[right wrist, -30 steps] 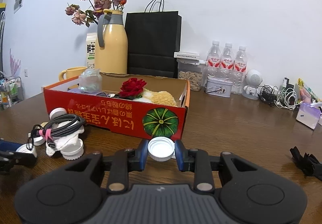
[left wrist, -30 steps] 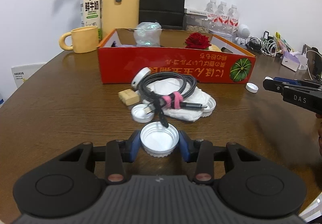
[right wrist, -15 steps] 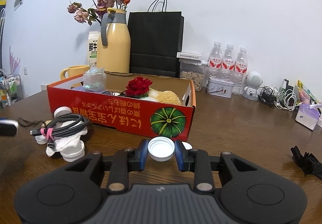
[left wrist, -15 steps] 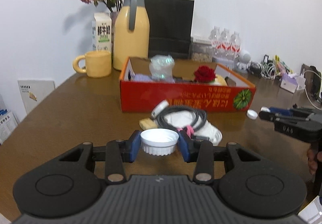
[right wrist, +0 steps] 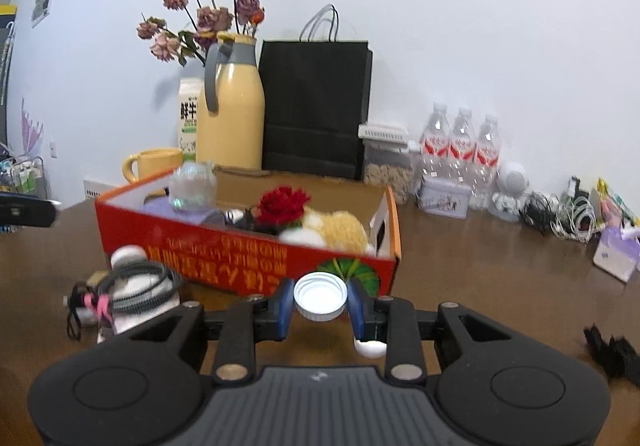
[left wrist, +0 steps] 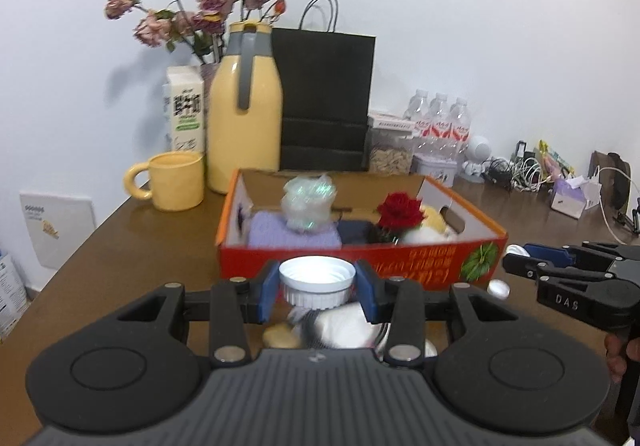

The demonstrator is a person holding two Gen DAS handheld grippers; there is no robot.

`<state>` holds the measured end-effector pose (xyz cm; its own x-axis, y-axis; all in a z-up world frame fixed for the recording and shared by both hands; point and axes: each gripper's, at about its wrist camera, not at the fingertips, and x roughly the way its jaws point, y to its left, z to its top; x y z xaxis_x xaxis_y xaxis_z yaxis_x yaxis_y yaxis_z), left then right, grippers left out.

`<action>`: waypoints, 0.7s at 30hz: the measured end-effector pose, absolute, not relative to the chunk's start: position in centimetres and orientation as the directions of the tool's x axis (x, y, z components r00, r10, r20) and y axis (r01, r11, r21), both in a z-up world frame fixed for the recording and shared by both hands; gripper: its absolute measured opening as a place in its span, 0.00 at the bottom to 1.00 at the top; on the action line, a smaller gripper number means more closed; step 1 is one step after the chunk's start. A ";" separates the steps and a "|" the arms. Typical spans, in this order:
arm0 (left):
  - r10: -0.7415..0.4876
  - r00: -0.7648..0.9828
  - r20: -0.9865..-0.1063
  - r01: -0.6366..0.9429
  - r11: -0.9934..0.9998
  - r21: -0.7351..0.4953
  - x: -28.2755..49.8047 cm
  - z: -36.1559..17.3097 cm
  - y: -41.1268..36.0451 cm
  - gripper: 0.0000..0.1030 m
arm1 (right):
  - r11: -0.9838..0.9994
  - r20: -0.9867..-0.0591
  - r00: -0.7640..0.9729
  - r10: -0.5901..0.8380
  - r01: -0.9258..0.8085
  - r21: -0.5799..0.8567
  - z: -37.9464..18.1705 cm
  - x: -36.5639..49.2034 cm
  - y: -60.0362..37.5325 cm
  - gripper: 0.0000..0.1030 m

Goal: Organize objects
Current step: 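Carry the white ramekin and bottle cap into the cardboard box and release both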

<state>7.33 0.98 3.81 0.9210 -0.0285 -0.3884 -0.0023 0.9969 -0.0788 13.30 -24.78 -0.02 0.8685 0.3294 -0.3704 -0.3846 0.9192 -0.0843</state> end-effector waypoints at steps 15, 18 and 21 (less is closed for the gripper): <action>-0.064 0.924 -0.378 0.031 0.995 -0.092 20.6 6.0 -1.9 0.40 | 0.898 -0.320 0.868 0.379 -0.429 -0.100 4.2 24.0 -20.3 0.27; -0.055 0.917 -0.396 0.017 0.995 -0.099 23.2 5.6 -2.0 0.40 | 0.898 -0.327 0.864 0.382 -0.430 -0.087 4.4 26.4 -19.6 0.27; -0.051 0.907 -0.418 0.008 0.995 -0.104 25.4 5.0 -1.8 0.40 | 0.894 -0.346 0.853 0.392 -0.442 -0.077 3.9 28.4 -19.0 0.27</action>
